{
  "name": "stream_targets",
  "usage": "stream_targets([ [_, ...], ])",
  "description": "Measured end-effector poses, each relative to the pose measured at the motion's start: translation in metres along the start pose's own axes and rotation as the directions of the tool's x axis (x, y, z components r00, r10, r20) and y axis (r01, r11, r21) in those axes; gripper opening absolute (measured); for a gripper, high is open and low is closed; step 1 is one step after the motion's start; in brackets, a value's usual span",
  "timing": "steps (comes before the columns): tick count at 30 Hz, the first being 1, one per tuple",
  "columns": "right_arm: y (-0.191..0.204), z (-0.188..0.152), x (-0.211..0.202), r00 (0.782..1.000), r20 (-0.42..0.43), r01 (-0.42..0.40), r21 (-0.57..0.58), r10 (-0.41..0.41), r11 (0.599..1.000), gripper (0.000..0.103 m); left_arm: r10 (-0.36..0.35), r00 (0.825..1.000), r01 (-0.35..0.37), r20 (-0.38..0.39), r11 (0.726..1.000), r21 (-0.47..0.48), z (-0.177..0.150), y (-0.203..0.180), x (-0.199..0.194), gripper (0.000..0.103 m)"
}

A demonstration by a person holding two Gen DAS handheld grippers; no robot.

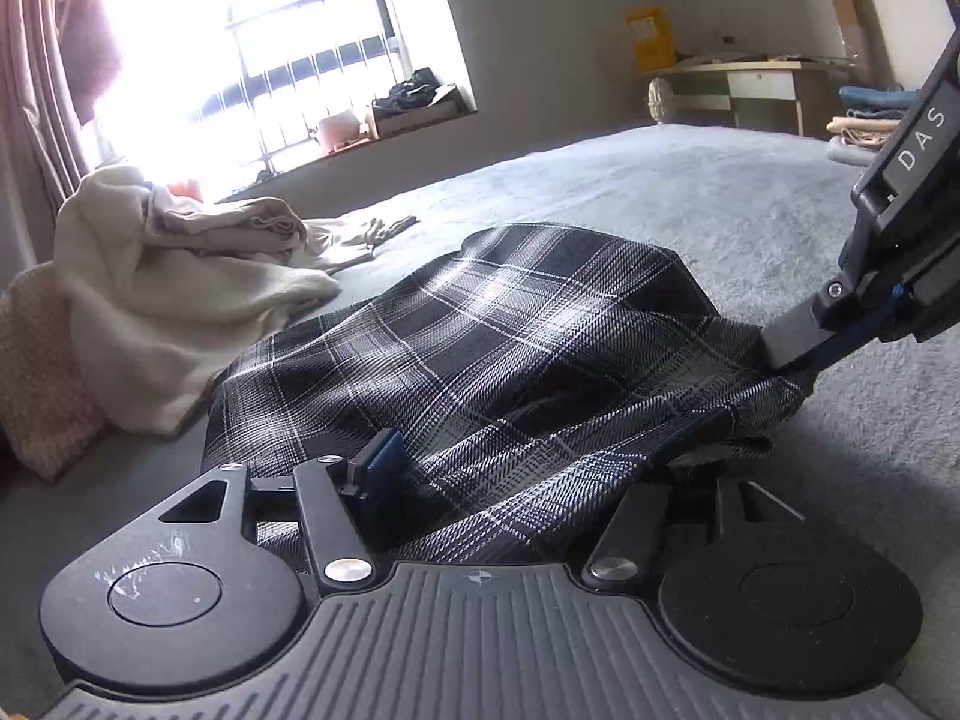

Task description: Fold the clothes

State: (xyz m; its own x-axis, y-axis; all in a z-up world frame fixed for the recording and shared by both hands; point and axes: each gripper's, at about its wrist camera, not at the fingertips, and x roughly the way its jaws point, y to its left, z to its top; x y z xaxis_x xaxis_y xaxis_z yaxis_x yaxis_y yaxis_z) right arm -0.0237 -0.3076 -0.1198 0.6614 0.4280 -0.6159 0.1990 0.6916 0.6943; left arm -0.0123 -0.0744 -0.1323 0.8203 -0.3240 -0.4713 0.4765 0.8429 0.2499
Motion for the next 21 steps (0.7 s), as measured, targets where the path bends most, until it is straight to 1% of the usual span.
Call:
stream_targets([
  [3,0.005,-0.001,-0.009,0.999,0.034,-0.014,-0.03,0.015,0.999,0.008,0.001,1.0,-0.001,0.021,1.0,-0.028,0.005,0.003,0.0,0.059],
  [4,0.008,0.0,-0.012,0.999,0.046,-0.008,-0.049,0.01,0.999,0.008,0.004,1.0,-0.003,0.019,1.0,-0.021,0.005,0.002,0.002,0.059],
  [6,0.007,0.0,-0.013,0.999,0.044,-0.002,-0.048,0.004,0.999,0.008,0.009,1.0,-0.009,0.013,1.0,-0.006,0.005,-0.001,0.006,0.06],
  [8,0.007,0.0,-0.017,0.998,0.059,0.019,-0.045,-0.017,0.999,0.008,0.011,1.0,-0.011,0.01,1.0,0.001,0.002,-0.002,0.006,0.06],
  [10,0.012,0.001,-0.03,0.994,0.11,-0.014,-0.071,0.022,0.997,0.008,0.004,1.0,-0.004,0.012,1.0,-0.007,0.0,0.0,0.004,0.06],
  [12,0.018,0.003,-0.037,0.985,0.106,-0.124,-0.097,0.134,0.988,0.009,0.0,1.0,0.0,0.012,1.0,-0.012,0.0,0.001,0.004,0.06],
  [13,0.022,0.004,-0.041,0.976,0.1,-0.181,-0.109,0.192,0.977,0.009,-0.002,1.0,0.002,0.013,1.0,-0.014,-0.001,0.002,0.003,0.06],
  [14,0.027,0.004,-0.036,0.977,0.07,-0.192,-0.124,0.202,0.973,0.009,-0.003,1.0,0.003,0.013,1.0,-0.016,-0.001,0.003,0.003,0.06],
  [15,0.032,0.003,-0.029,0.979,0.036,-0.193,-0.141,0.2,0.971,0.009,-0.001,1.0,0.002,0.013,1.0,-0.016,-0.001,0.002,0.003,0.06],
  [17,0.043,0.0,-0.003,0.99,-0.065,-0.135,-0.193,0.125,0.972,0.009,0.002,1.0,-0.002,0.011,1.0,-0.011,-0.001,0.002,0.003,0.06],
  [18,0.044,-0.003,0.01,0.992,-0.098,-0.095,-0.206,0.076,0.974,0.009,0.004,1.0,-0.004,0.0,1.0,0.013,-0.002,0.0,0.004,0.062],
  [19,0.044,-0.005,0.023,0.992,-0.127,-0.054,-0.217,0.026,0.975,0.009,0.01,1.0,-0.011,0.007,0.999,0.038,-0.005,-0.002,0.002,0.062],
  [21,0.038,-0.006,0.036,0.988,-0.155,-0.021,-0.199,-0.011,0.98,0.008,-0.004,1.0,0.003,0.004,0.999,0.053,-0.008,0.001,-0.005,0.062],
])
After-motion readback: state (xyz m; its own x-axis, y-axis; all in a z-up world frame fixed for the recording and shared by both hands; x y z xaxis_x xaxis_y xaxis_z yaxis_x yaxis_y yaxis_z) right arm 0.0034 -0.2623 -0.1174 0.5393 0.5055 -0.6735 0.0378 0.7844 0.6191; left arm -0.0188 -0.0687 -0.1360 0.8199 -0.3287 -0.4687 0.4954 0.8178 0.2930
